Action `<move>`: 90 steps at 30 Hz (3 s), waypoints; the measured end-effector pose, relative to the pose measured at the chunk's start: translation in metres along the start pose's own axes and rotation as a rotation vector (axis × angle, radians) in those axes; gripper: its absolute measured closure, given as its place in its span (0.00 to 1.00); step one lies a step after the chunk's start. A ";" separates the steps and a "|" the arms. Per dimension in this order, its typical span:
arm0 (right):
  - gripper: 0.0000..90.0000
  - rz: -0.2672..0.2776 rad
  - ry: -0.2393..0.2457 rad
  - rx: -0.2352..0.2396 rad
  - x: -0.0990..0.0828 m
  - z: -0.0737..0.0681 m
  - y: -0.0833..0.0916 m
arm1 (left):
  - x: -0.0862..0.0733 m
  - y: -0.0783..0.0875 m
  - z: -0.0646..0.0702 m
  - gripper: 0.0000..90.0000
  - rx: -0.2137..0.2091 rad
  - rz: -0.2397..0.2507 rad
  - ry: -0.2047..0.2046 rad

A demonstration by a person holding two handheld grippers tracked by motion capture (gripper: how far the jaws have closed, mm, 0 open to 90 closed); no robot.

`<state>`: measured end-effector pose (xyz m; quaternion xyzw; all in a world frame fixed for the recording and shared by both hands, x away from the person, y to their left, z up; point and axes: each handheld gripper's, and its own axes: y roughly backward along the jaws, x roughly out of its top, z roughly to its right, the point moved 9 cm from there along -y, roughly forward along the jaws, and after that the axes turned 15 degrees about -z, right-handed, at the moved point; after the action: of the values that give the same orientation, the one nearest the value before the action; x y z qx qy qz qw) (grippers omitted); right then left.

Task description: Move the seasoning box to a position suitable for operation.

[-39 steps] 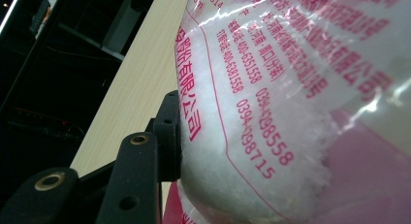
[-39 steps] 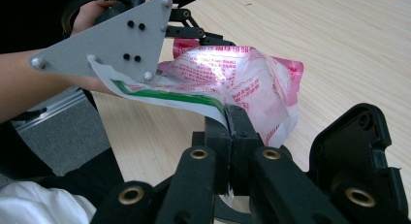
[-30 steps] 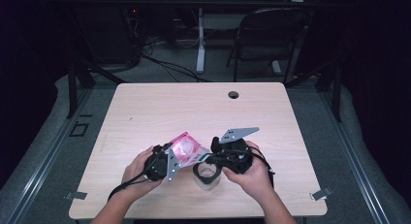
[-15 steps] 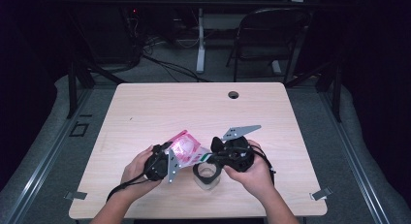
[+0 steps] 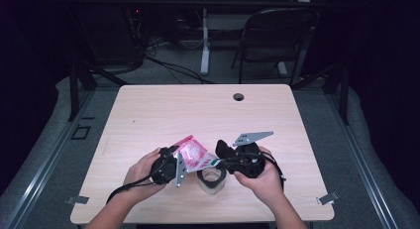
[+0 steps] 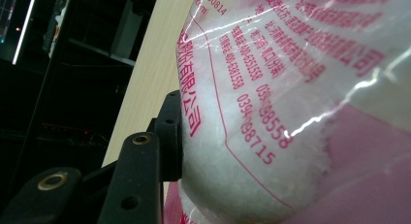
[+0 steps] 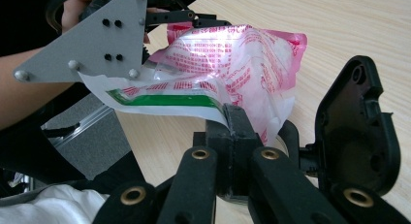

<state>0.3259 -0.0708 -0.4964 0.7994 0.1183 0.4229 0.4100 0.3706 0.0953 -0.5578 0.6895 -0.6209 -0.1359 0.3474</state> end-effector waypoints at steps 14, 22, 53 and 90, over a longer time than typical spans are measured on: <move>1.00 0.015 -0.011 0.011 -0.001 0.002 0.000 | 0.002 0.002 -0.008 0.66 -0.015 -0.042 -0.097; 1.00 0.009 -0.010 0.014 -0.002 0.004 -0.002 | 0.004 0.006 -0.015 0.66 0.036 -0.050 -0.148; 1.00 -0.002 -0.030 0.057 -0.008 0.005 -0.006 | 0.010 0.020 -0.023 0.69 0.206 -0.043 -0.262; 1.00 -0.025 -0.030 0.058 -0.014 0.009 -0.009 | 0.017 0.034 -0.027 0.71 0.384 -0.054 -0.379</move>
<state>0.3253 -0.0775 -0.5144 0.8157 0.1345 0.4020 0.3937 0.3648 0.0881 -0.5118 0.7213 -0.6706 -0.1513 0.0842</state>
